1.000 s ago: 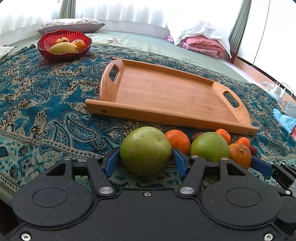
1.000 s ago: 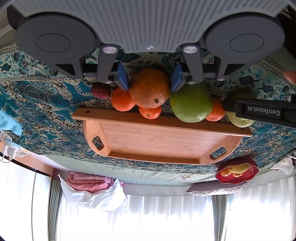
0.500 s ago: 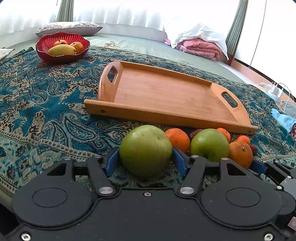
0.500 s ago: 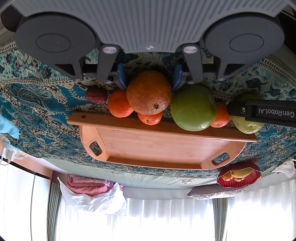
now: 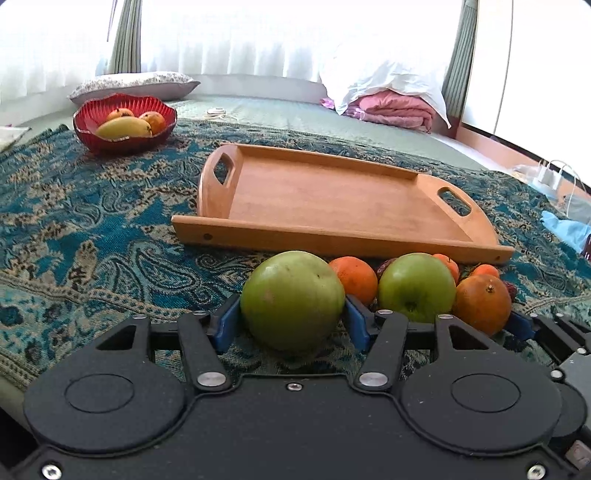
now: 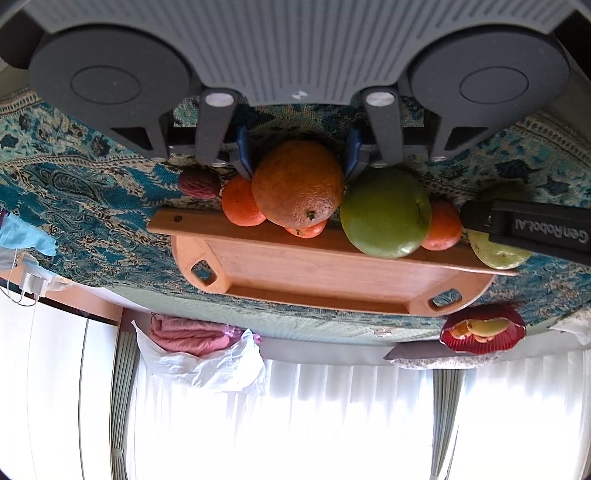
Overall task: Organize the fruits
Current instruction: 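Carry the green apple and large orange onto the wooden tray with both tools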
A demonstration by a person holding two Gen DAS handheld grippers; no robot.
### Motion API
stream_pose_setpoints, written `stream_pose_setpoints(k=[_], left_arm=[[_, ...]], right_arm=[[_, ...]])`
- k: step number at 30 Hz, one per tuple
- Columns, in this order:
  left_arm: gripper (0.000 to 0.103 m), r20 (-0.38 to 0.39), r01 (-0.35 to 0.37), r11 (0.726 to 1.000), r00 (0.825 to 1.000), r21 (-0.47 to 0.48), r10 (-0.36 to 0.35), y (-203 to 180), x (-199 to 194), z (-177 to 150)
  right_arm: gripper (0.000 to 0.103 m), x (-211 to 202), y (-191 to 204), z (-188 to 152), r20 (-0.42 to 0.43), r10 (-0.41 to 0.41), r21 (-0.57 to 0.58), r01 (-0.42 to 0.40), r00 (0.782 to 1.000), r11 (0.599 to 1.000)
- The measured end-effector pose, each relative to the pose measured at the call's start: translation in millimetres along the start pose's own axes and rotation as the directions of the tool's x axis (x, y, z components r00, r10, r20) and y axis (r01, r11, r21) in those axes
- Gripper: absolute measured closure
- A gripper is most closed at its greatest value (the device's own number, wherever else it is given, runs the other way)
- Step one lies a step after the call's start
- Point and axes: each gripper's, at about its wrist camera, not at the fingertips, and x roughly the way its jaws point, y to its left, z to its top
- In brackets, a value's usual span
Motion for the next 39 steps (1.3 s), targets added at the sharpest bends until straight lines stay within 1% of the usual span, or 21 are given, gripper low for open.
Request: stream_pose_setpoints(k=[3, 5, 10, 16, 23, 31, 35, 39], left_arm=[[0.047, 0.012, -0.007, 1.0, 1.0, 0.0, 0.007, 0.1, -4.2, 2.2], [0.047, 0.023, -0.007, 1.0, 1.0, -0.003, 0.007, 1.5, -7.3, 5.6], [0.047, 0.057, -0.014, 1.0, 0.998, 0.004, 0.014, 0.6, -11.5, 18.1], [0.047, 0.078, -0.013, 1.0, 0.997, 0.01, 0.012, 0.4, -7.9, 38.3], [0.047, 0.083, -0.01, 1.0, 0.996, -0.013, 0.011, 5.0, 2.7, 61.1], [0.047, 0.079, 0.002, 1.0, 0.997, -0.021, -0.001, 6.3, 22.1, 91.2], [0.047, 0.061, 0.002, 1.0, 0.998, -0.023, 0.0, 6.0, 37.1, 104.3], [0.047, 0.033, 0.005, 1.0, 0.999, -0.014, -0.005, 4.3, 55.1, 118.5]], right_arm=[[0.051, -6.8, -5.6, 1.0, 0.007, 0.029, 0.034, -0.029, 1.0, 0.999], [0.051, -11.4, -8.6, 2.6, 0.016, 0.034, 0.043, -0.035, 0.999, 0.998], [0.051, -18.2, -19.3, 14.8, 0.044, 0.03, 0.084, -0.033, 0.999, 0.996], [0.052, -12.0, -40.5, 34.8, 0.062, 0.001, 0.142, -0.01, 0.998, 0.99], [0.051, 8.3, -65.6, 61.1, 0.051, -0.015, 0.2, 0.005, 0.999, 0.98], [0.051, 41.3, -82.2, 87.2, 0.016, 0.007, 0.215, -0.01, 1.0, 0.977], [0.051, 59.1, -89.8, 98.9, -0.014, 0.033, 0.237, -0.029, 0.999, 0.971], [0.051, 81.4, -99.7, 109.0, -0.063, 0.051, 0.256, -0.033, 0.997, 0.966]])
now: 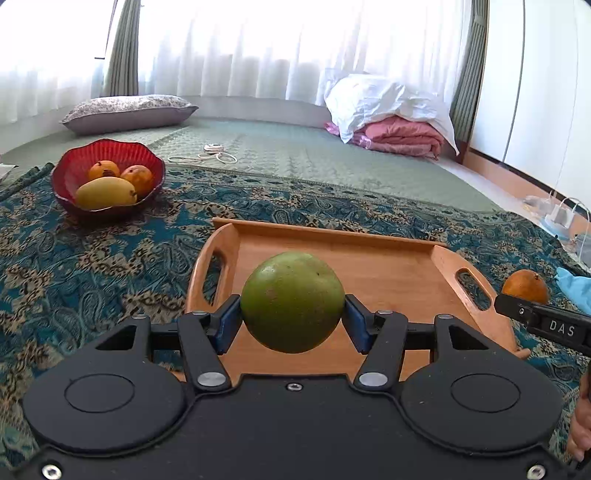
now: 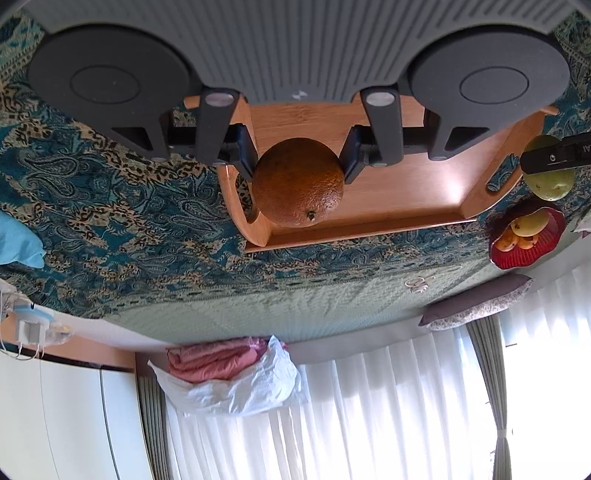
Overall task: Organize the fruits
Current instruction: 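Carry the green apple and large orange onto the wooden tray with both tools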
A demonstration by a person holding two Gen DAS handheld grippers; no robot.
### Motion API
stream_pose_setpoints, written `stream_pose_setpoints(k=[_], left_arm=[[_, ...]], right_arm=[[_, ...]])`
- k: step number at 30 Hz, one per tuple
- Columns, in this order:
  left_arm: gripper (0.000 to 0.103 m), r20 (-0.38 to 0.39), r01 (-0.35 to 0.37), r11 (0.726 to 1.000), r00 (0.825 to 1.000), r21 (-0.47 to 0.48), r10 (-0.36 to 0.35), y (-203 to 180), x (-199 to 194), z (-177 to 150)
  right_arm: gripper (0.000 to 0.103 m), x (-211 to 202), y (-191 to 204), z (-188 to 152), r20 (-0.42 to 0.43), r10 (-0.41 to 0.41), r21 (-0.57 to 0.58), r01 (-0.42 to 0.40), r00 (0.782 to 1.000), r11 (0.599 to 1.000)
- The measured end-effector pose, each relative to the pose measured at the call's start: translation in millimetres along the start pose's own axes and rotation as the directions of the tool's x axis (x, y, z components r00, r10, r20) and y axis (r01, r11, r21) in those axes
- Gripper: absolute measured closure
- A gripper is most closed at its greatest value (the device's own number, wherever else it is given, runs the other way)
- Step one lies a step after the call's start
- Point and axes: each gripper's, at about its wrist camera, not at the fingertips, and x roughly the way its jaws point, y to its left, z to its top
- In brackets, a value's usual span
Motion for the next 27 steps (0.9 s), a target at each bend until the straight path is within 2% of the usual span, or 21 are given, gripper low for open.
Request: stream_pose_setpoints(k=[6, 16, 27], left_arm=[[0.047, -0.064, 0.002, 1.0, 0.998, -0.014, -0.003, 0.3, 31.0, 16.7], [0.047, -0.138, -0.03, 1.0, 0.99, -0.009, 0.028, 1.3, 69.9, 17.1], [0.047, -0.172, -0.041, 0.999, 0.984, 0.006, 0.041, -0.3, 83.6, 5.1]], right_arm=[[0.051, 29.2, -5.2, 15.8, -0.074, 0.01, -0.012, -0.011, 0.997, 1.0], [0.051, 66.4, -6.7, 17.6, -0.192, 0.028, -0.009, -0.03, 0.981, 1.0], [0.051, 79.7, -7.6, 8.1, -0.23, 0.012, -0.012, -0.015, 0.973, 1.0]])
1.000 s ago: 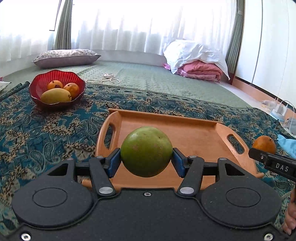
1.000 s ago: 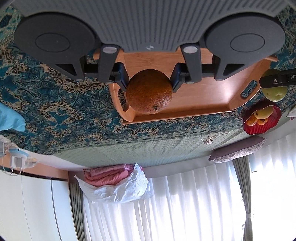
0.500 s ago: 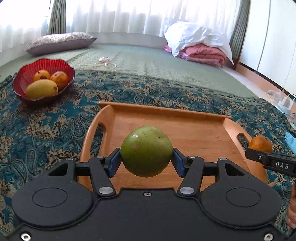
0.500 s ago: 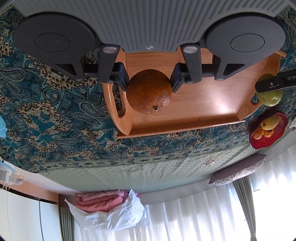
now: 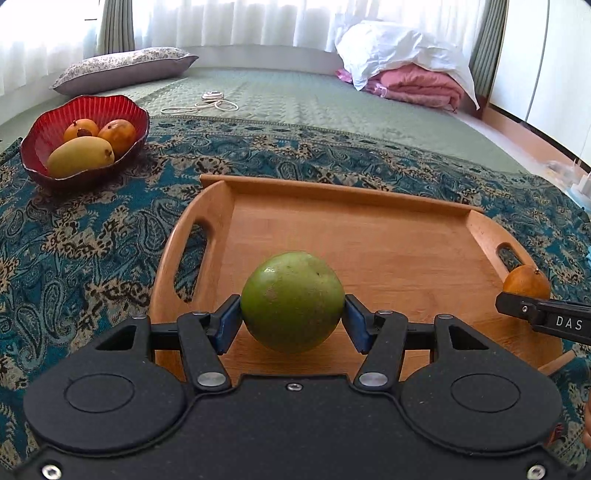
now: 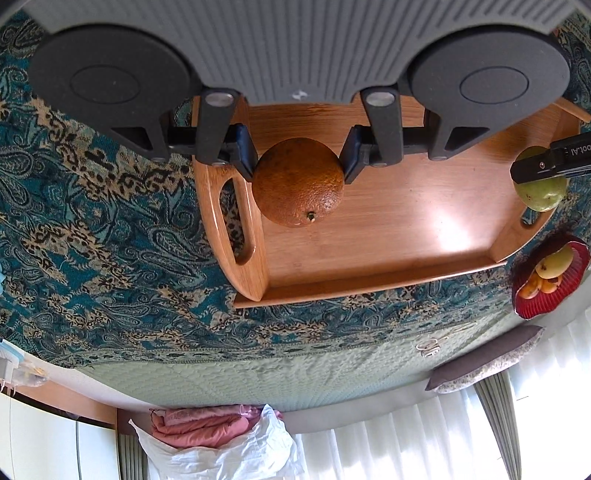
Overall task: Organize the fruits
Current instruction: 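Carry the green apple and large orange onto the wooden tray with both tools, then open the left tool releasing the apple while the right tool releases the orange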
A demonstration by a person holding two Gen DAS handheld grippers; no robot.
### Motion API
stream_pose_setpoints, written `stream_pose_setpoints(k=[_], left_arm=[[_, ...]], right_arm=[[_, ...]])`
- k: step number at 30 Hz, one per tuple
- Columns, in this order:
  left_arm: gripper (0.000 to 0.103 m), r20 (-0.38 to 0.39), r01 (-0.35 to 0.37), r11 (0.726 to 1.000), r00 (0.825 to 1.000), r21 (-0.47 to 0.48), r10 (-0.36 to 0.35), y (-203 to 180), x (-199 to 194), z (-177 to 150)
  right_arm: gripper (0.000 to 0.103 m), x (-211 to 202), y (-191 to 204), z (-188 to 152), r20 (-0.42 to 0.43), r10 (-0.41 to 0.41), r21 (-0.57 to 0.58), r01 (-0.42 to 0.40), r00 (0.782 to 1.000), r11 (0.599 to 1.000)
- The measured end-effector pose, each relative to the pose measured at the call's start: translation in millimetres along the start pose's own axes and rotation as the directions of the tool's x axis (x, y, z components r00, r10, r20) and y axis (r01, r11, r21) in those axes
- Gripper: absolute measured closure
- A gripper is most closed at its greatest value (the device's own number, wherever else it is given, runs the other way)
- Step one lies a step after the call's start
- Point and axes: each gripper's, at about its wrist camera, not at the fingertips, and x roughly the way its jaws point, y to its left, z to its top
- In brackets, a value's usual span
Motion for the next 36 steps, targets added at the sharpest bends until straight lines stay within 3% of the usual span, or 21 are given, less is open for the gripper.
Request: stream_pose_setpoints(k=[29, 32, 34, 36], left_arm=[[0.045, 0.007, -0.001, 1.0, 1.0, 0.003, 0.001, 1.4, 2.4, -0.9], [0.036, 0.021, -0.006, 1.0, 1.0, 0.01, 0.006, -0.4, -1.8, -1.0], [0.029, 0.023, -0.009, 1.0, 1.0, 0.015, 0.009, -0.8, -4.3, -1.0], [0.028, 0.019, -0.018, 1.0, 1.0, 0.017, 0.017, 0.0, -5.2, -1.3]], right_arm=[[0.047, 2.1, 8.9, -5.0, -0.026, -0.014, -0.065, 0.012, 1.0, 0.998], [0.047, 1.0, 8.9, -5.3, -0.029, -0.015, -0.065, 0.013, 0.999, 0.998], [0.037, -0.3, 9.2, -6.0, -0.029, -0.016, -0.065, 0.014, 0.999, 0.998], [0.035, -2.4, 9.6, -6.4, -0.023, -0.018, -0.069, 0.017, 1.0, 0.997]])
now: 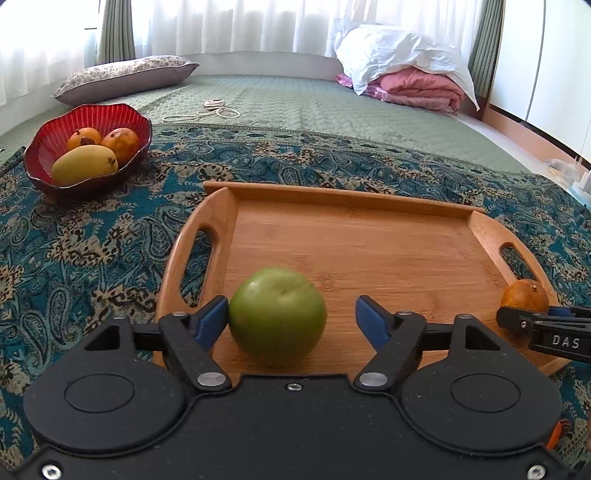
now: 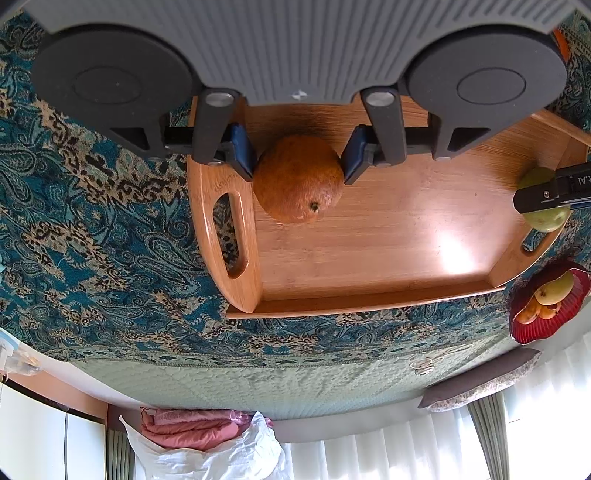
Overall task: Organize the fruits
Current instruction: 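Open the left tool releasing the apple while the right tool releases the orange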
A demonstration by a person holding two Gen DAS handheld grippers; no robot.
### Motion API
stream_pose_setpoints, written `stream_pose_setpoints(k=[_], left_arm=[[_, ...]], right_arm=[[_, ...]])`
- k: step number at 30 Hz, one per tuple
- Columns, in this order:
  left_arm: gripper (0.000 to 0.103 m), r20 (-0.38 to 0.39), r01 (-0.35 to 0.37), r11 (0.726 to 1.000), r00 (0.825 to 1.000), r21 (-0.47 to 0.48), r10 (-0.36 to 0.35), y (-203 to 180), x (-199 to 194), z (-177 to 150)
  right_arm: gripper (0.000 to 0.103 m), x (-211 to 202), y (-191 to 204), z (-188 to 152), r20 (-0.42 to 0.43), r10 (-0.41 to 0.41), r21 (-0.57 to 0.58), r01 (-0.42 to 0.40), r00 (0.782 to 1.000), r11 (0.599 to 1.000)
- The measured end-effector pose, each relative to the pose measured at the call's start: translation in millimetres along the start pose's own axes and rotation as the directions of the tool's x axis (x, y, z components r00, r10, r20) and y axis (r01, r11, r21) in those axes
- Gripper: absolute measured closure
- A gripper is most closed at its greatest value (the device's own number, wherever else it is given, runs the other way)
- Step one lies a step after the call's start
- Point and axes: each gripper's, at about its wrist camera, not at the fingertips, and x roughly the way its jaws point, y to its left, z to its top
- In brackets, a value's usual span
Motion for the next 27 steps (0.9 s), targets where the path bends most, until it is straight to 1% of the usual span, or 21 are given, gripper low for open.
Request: stream_pose_setpoints(k=[2, 4, 7, 11, 13, 19, 27], left_arm=[[0.028, 0.0, 0.003, 1.0, 1.0, -0.002, -0.003, 1.6, -1.0, -0.6], [0.024, -0.001, 0.008, 1.0, 1.0, -0.006, -0.008, 3.0, -1.9, -1.2], [0.02, 0.001, 0.012, 1.0, 1.0, -0.003, -0.012, 3.3, -4.1, -3.1], [0.015, 0.006, 0.009, 1.0, 1.0, 0.0, -0.009, 3.2, -7.9, -5.9], [0.011, 0.01, 0.019, 1.0, 1.0, -0.002, -0.019, 3.2, -10.8, -7.0], [0.005, 0.027, 0.042, 0.999, 0.999, 0.0, -0.042, 2.0, -23.0, -10.8], [0.003, 0.051, 0.073, 0.997, 0.996, -0.002, -0.073, 1.7, -42.0, -20.0]], right_arm=[[0.032, -3.0, 0.8, -0.3, 0.006, -0.002, -0.009, 0.002, 1.0, 1.0], [0.028, -5.9, 1.7, -0.5, 0.012, -0.007, -0.018, 0.007, 1.0, 1.0], [0.026, -10.0, 1.3, -1.8, 0.018, -0.008, -0.025, 0.008, 1.0, 1.0], [0.023, -15.2, 0.0, -3.7, 0.022, 0.007, -0.015, -0.006, 1.0, 1.0], [0.019, -18.7, -0.2, -5.5, 0.028, 0.018, -0.011, -0.017, 0.999, 1.0], [0.016, -28.5, 2.9, -11.4, 0.042, 0.038, -0.023, -0.037, 0.998, 0.999], [0.013, -44.3, 5.2, -22.2, 0.067, 0.049, -0.035, -0.047, 0.997, 0.998]])
